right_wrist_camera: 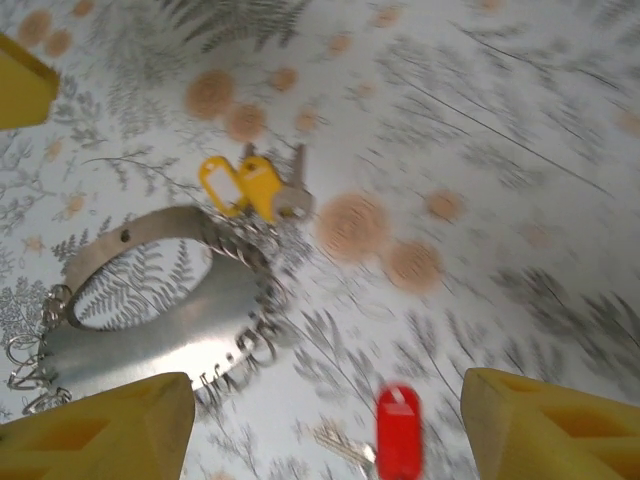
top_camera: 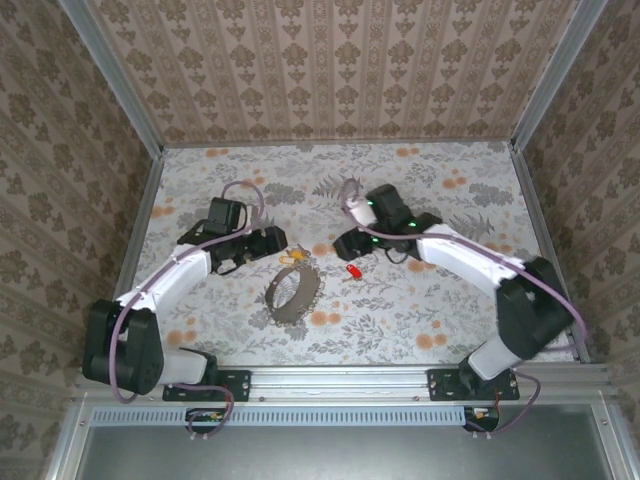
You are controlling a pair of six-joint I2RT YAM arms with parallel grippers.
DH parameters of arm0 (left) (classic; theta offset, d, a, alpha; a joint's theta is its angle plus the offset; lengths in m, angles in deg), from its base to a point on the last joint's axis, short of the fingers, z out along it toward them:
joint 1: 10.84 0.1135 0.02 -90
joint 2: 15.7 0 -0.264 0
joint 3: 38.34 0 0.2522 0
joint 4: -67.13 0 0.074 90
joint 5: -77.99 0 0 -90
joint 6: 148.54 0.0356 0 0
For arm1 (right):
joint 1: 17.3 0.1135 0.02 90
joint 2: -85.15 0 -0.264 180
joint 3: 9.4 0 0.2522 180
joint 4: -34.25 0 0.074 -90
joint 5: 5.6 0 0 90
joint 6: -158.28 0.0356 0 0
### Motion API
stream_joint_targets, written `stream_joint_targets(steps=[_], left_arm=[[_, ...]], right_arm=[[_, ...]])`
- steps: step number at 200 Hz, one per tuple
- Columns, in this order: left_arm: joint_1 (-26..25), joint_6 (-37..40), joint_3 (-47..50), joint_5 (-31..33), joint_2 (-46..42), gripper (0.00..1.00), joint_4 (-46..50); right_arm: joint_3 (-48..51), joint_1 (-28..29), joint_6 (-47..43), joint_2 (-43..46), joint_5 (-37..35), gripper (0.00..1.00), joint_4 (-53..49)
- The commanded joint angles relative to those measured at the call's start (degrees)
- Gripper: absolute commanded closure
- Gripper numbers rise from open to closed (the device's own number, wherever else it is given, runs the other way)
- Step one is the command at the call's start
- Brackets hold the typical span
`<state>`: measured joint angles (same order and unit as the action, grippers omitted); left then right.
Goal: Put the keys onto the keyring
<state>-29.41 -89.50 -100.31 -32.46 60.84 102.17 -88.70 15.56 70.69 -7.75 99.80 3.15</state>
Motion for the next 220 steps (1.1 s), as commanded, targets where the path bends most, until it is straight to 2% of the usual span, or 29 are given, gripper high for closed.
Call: stream_joint_targets(steps=[1, 31, 55, 92, 112, 150, 220], left_arm=[[1.69, 4.00, -1.66, -1.95, 1.40, 0.20, 0.36], [4.86, 3.28, 0.78, -4.60, 0.81, 0.27, -3.48], [5.54, 3.19, 1.08, -6.26, 1.14, 0.29, -5.53], [5.98, 3.80, 0.70, -7.04, 2.44, 0.30, -6.27], [6.09, 3.78, 0.71, -7.76, 2.81, 0.30, -6.78], [6.16, 3.67, 0.74, -8.24, 2.78, 0.30, -7.43], [6.33, 3.50, 0.71, -9.03, 2.61, 0.30, -7.96]], right_arm=[[-7.47, 2.15, -5.22, -7.64, 2.34, 0.31, -6.73], [-15.05, 2.92, -7.99, -16.10, 5.06, 0.37, -10.53], [-20.00, 4.11, -10.14, -21.25, 5.88, 0.38, -14.72], [-24.83, 4.12, -10.29, -26.62, 5.94, 0.47, -18.11], [-25.56, 4.25, -10.28, -27.95, 6.83, 0.50, -18.77], [-26.02, 4.40, -10.93, -29.51, 7.09, 0.64, -19.92], [-26.94, 4.40, -10.33, -31.56, 8.94, 0.70, -20.53]])
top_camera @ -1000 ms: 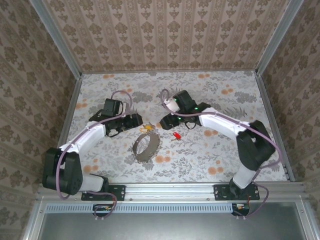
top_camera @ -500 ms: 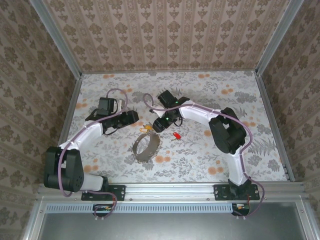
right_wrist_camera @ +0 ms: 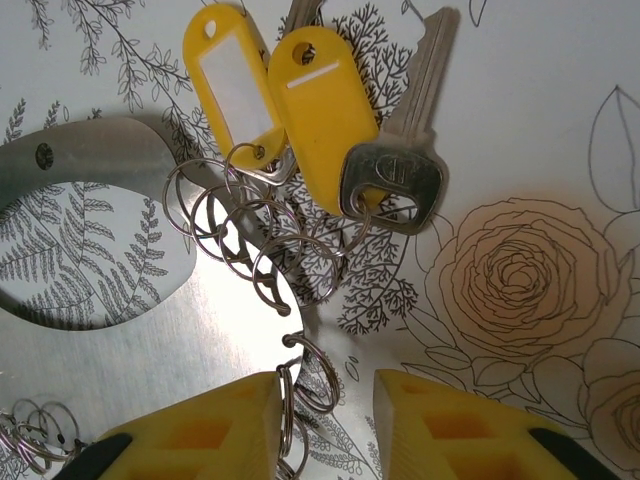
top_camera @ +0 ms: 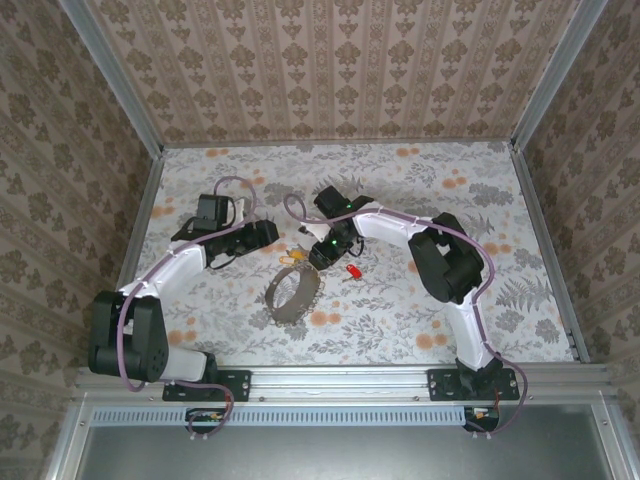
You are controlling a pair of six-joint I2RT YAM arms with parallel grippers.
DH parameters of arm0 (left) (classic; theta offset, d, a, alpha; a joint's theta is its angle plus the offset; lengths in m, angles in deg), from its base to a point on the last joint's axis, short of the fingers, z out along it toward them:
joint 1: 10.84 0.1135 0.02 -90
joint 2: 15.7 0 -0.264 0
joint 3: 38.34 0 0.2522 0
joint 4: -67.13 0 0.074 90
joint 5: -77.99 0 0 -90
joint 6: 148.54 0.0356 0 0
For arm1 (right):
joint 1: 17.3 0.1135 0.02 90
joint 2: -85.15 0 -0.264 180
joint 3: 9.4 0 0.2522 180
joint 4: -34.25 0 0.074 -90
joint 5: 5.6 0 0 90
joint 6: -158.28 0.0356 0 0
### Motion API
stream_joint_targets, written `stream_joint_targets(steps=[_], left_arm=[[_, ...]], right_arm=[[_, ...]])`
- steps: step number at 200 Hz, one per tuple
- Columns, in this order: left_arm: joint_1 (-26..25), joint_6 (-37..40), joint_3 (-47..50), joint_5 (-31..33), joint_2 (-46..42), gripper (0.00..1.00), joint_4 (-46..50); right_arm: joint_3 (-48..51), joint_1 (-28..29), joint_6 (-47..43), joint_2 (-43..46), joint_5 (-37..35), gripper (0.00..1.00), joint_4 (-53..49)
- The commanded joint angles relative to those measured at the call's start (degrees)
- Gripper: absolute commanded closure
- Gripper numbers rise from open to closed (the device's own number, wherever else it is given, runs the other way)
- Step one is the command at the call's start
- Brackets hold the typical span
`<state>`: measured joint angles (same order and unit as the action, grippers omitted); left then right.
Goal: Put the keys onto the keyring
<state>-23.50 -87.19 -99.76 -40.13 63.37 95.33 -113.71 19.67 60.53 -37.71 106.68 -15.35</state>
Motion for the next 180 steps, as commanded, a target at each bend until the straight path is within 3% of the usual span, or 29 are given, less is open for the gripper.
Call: stream_joint_targets(steps=[1, 180], left_arm=[[0.44, 1.20, 0.18, -1.39, 0.10, 0.30, -1.10], [-1.09, 3.54, -0.22, -1.35, 0.21, 0.29, -0.38]], right_arm=[[-1.97, 0.29, -0.12, -1.63, 2.11, 0.70, -2.09], [-3.53, 0.12, -0.07, -3.61, 6.20, 0.88, -4.16]])
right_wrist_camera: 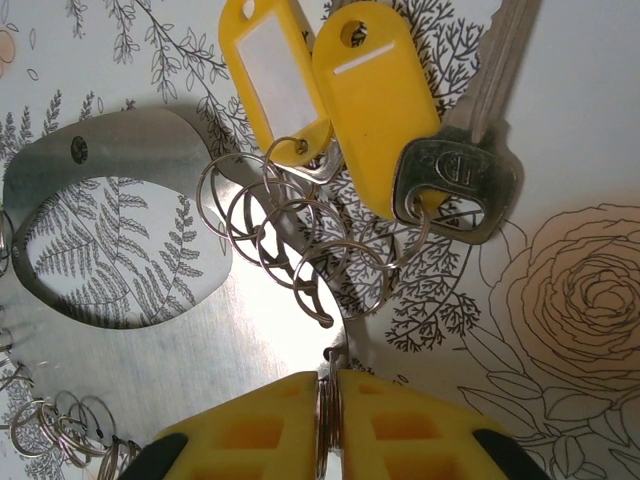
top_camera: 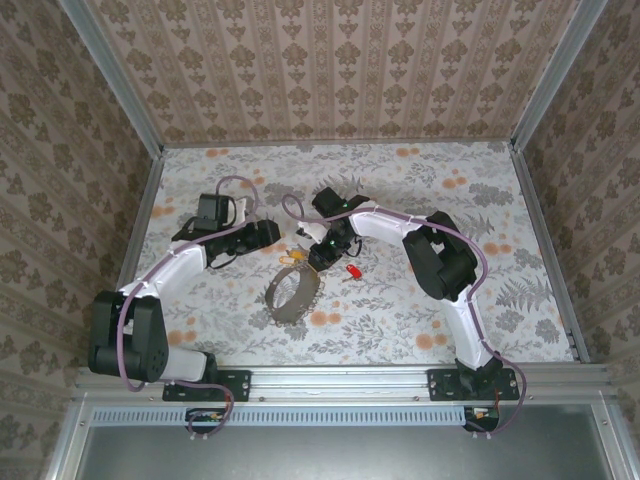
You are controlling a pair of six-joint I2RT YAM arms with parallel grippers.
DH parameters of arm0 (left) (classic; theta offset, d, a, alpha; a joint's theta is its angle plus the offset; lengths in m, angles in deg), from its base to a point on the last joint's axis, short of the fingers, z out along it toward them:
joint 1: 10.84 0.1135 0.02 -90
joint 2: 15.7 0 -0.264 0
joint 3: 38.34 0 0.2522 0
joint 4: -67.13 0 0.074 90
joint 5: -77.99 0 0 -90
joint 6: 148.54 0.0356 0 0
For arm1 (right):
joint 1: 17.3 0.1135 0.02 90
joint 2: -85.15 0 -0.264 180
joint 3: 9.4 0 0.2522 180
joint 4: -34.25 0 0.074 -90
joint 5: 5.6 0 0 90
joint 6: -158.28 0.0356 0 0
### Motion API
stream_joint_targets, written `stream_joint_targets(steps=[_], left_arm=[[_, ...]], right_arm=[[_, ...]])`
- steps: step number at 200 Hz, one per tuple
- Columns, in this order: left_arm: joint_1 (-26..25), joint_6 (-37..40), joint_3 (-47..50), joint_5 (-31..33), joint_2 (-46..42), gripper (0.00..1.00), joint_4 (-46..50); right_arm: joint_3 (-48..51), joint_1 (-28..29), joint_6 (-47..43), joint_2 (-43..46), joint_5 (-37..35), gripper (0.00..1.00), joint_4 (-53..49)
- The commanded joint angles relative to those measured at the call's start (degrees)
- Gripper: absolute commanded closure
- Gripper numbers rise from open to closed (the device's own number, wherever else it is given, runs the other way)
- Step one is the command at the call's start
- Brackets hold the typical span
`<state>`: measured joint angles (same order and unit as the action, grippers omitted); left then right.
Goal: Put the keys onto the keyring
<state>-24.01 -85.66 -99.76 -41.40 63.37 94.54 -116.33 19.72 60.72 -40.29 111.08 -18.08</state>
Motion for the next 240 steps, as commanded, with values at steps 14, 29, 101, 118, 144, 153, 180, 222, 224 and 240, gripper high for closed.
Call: stream_joint_targets(steps=[14, 29, 101, 118, 144, 153, 180, 222, 224, 240], left_arm=[[-0.72, 2.12, -0.15, 0.03, 0.13, 0.29, 0.50], [-0.76, 2.15, -0.23, 0.03, 0.02, 0.29, 0.54], [-1.68, 2.26, 0.54, 0.04, -2.04, 0.31, 0.26], [-2.08, 2.30, 0.97, -0.51, -3.97, 0.32, -0.47], [-3.04, 2.24, 1.86, -1.08, -8.30, 0.39, -1.82], [-3.41, 2.37, 2.25, -1.22, -10.07, 0.43, -2.18], [-4.51, 3.05, 3.63, -2.13, -15.58, 0.62, -3.25], [-9.35, 5.31, 6.26, -3.79, -25.00, 0.74, -6.83], [-9.60, 5.42, 6.37, -3.85, -25.36, 0.74, -7.11], [-11.85, 5.67, 7.76, -5.93, -27.91, 0.75, -10.05]], right_arm=[[-0.66, 0.08, -0.57, -0.74, 1.64, 0.89, -1.42], [-0.05, 0.08, -0.84, 0.29, 1.53, 0.92, -0.89], [12.29, 0.16, -1.67, 13.36, 4.92, 1.00, 12.29], [17.52, 0.16, -1.55, 18.80, 8.58, 1.00, 18.64], [23.53, 0.16, -0.55, 25.84, 13.02, 0.99, 26.53], [24.72, 0.16, -0.24, 27.63, 14.09, 1.00, 28.37], [28.84, 0.17, 0.91, 32.88, 16.83, 1.00, 34.00], [34.12, 0.00, 2.84, 40.89, 19.86, 1.00, 39.87], [34.39, -0.01, 3.06, 41.27, 20.09, 1.00, 40.17], [36.38, -0.53, 4.70, 44.32, 22.50, 1.00, 43.25]])
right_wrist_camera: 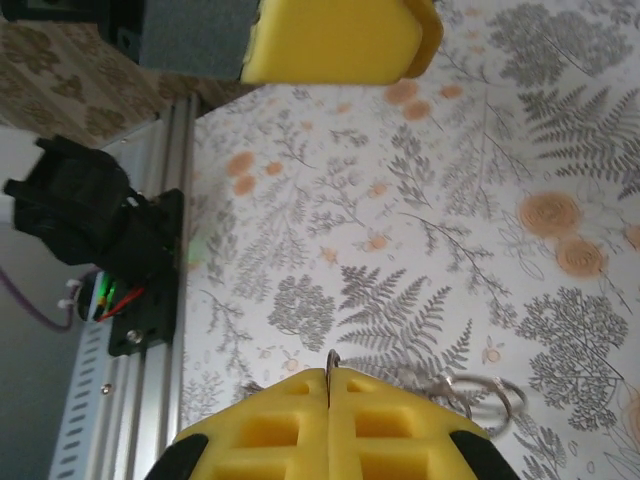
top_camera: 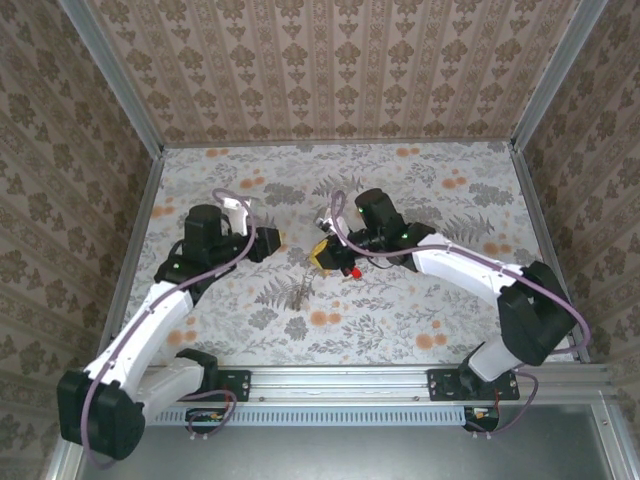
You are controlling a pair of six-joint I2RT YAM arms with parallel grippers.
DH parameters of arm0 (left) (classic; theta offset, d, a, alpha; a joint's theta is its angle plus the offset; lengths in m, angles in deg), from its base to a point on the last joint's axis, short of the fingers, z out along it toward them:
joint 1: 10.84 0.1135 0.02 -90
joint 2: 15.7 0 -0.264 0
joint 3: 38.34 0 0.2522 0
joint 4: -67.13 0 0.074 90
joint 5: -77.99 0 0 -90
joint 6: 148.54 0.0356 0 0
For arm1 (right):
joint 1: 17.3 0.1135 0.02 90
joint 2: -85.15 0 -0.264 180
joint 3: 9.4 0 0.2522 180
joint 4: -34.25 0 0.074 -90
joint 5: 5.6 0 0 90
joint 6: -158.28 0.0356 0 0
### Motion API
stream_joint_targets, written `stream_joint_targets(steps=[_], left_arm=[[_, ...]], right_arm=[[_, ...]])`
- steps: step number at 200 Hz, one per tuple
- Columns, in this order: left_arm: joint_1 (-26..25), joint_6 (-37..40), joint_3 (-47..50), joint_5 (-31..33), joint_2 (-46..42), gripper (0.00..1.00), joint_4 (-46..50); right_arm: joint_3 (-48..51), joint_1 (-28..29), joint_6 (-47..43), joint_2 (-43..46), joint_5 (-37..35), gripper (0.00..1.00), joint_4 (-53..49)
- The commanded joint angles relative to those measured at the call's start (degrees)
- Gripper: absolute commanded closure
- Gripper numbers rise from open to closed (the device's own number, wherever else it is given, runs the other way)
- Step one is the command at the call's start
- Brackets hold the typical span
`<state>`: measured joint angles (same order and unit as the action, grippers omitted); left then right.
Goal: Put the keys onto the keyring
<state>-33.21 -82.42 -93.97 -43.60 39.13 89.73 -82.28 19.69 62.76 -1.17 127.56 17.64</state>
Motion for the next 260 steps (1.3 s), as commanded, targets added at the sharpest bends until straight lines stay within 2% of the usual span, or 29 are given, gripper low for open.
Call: stream_joint_targets(steps=[1, 26, 38, 59, 75, 130, 193, 260], left_arm=[[-2.75, 2.39, 2.05, -3.95, -3.80, 0.75, -5.50], [-3.34, 1.15, 3.95, -10.11, -6.80, 0.76, -12.08], [-5.21, 0.15, 4.57, -12.07, -7.82, 0.75, -14.67], [-5.33, -1.79, 5.69, -14.83, -8.85, 0.63, -19.11], [-5.66, -3.39, 6.03, -16.96, -8.84, 0.61, -22.77], [-7.38, -7.74, 4.77, -22.60, -8.00, 0.66, -30.54], [-10.71, -4.56, 2.20, -22.68, -5.81, 0.69, -27.81], [-11.72, -3.46, 1.15, -22.27, -3.35, 0.79, -28.97]], right_arm=[[2.46, -0.55, 2.77, 5.42, 6.17, 1.00, 7.74], [4.88, -1.39, 4.83, 10.24, 9.22, 1.00, 11.88], [5.85, -1.78, 6.10, 11.90, 9.94, 1.00, 14.36], [8.11, -2.56, 10.14, 14.38, 11.18, 1.00, 20.89], [10.38, -3.28, 15.12, 15.68, 11.59, 1.00, 28.34], [15.88, -3.77, 26.68, 17.42, 9.84, 1.00, 45.57], [16.66, -3.82, 29.82, 17.85, 10.62, 1.00, 49.77], [17.10, -3.59, 29.73, 18.51, 11.99, 1.00, 48.88]])
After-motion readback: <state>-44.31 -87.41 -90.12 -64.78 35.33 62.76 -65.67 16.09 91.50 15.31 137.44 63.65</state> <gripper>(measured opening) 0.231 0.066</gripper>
